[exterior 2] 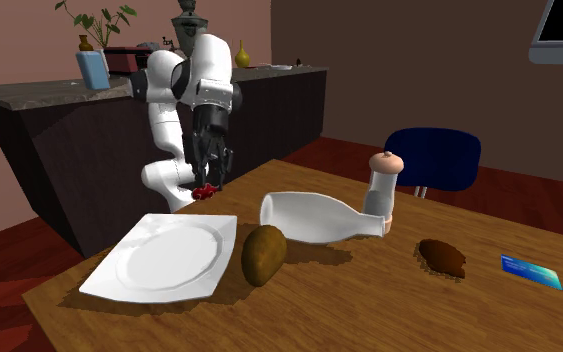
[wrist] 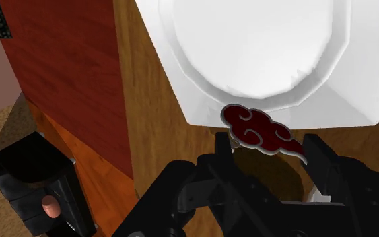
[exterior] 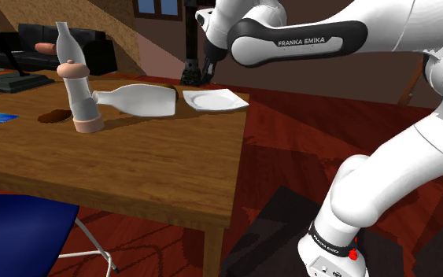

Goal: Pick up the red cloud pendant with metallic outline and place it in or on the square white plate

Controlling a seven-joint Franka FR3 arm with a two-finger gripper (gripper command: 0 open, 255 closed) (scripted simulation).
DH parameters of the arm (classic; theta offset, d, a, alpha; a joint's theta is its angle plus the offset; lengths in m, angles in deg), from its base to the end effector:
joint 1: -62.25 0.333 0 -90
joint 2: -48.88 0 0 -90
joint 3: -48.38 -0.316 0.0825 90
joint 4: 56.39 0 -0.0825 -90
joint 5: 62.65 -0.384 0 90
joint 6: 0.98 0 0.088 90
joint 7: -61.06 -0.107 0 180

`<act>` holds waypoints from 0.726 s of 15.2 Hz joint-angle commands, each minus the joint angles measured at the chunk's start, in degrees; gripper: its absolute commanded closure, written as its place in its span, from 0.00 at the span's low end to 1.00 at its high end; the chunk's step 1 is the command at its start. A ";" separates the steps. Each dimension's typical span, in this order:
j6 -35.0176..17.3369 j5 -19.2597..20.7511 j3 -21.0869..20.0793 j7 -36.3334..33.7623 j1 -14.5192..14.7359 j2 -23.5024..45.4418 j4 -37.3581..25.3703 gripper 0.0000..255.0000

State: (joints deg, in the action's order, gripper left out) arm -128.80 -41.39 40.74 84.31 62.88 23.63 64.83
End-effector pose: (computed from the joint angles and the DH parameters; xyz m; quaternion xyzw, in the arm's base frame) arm 0.4579 0.0678 0.6523 0.8862 0.3236 0.2365 0.2323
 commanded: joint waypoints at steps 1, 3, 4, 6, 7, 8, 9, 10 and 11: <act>-1.60 -0.31 2.44 2.84 -0.55 0.71 -0.03 1.00; -2.86 -0.77 4.75 5.60 -1.03 1.88 -0.79 1.00; -3.46 -1.07 5.89 7.01 -1.26 2.55 -1.27 1.00; -4.50 -1.73 8.02 9.67 -1.63 3.93 -2.34 1.00; -5.23 -1.55 8.01 9.41 -1.70 3.86 -1.53 1.00; -5.95 -1.36 8.01 9.14 -1.78 3.81 -0.73 1.00; -6.68 -1.16 8.00 8.88 -1.85 3.77 0.06 1.00; -7.40 -0.96 7.99 8.60 -1.93 3.75 0.83 1.00; -8.13 -0.75 7.98 8.32 -2.01 3.73 1.59 1.00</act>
State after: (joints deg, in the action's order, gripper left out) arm -136.07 -42.36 48.69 92.88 60.96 27.50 65.45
